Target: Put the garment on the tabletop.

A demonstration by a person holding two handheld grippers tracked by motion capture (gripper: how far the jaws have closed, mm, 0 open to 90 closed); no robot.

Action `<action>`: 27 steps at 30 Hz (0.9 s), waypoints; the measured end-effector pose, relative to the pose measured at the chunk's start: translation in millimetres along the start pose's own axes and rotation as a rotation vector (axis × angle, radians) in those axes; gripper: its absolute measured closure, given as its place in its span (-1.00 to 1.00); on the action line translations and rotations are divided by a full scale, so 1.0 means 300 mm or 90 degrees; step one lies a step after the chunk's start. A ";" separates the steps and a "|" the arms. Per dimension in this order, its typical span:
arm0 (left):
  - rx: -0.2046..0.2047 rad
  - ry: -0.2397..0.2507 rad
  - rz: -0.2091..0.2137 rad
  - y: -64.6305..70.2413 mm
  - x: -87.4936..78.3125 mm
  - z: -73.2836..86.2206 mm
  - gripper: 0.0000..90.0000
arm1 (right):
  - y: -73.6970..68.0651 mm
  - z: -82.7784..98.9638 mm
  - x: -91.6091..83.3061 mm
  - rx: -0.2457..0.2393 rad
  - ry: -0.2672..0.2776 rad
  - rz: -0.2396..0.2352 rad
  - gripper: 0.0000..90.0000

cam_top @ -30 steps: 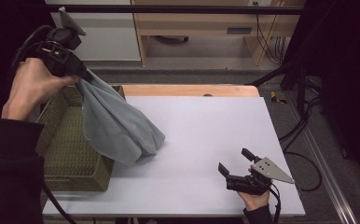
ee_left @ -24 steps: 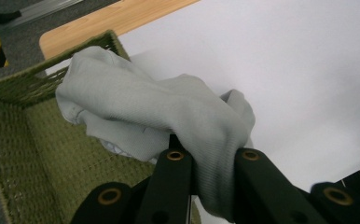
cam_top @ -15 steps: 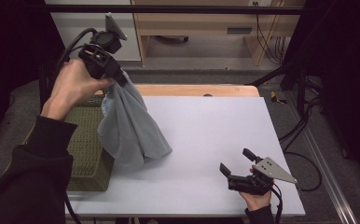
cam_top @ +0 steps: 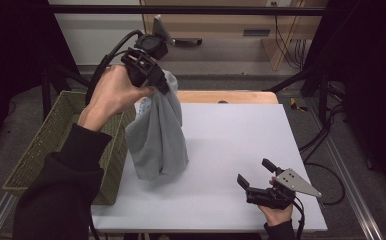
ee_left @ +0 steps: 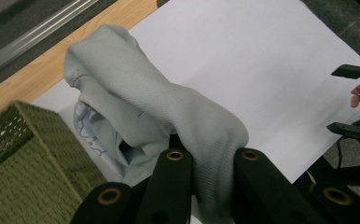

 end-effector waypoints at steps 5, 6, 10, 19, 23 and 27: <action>0.027 0.012 0.017 0.065 0.011 -0.016 0.94 | -0.001 0.001 -0.007 -0.002 -0.007 -0.003 -0.99; 0.030 0.008 0.022 0.075 0.017 -0.015 0.94 | -0.003 -0.002 -0.005 0.001 -0.001 -0.005 -0.99; 0.054 0.000 0.023 0.099 0.051 -0.005 0.93 | -0.007 0.001 -0.003 0.000 -0.005 -0.006 -0.99; 0.105 -0.014 0.035 0.147 0.181 0.017 0.93 | -0.010 0.004 -0.003 0.006 -0.006 -0.009 -0.99; 0.104 -0.006 0.046 0.155 0.240 0.029 0.93 | -0.019 0.006 -0.005 0.011 -0.010 -0.016 -0.99; 0.107 -0.008 0.057 0.153 0.291 0.048 0.93 | -0.008 0.006 -0.007 -0.008 -0.009 -0.012 -0.99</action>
Point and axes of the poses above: each handheld gripper's, and its own axes: x roughly forward along the jaws, z roughly out of its underside, y roughly to its right, the point moved 8 cm from there along x, roughly forward along the jaws, and after that the axes turned 2 degrees about z, right-handed, at the moved point
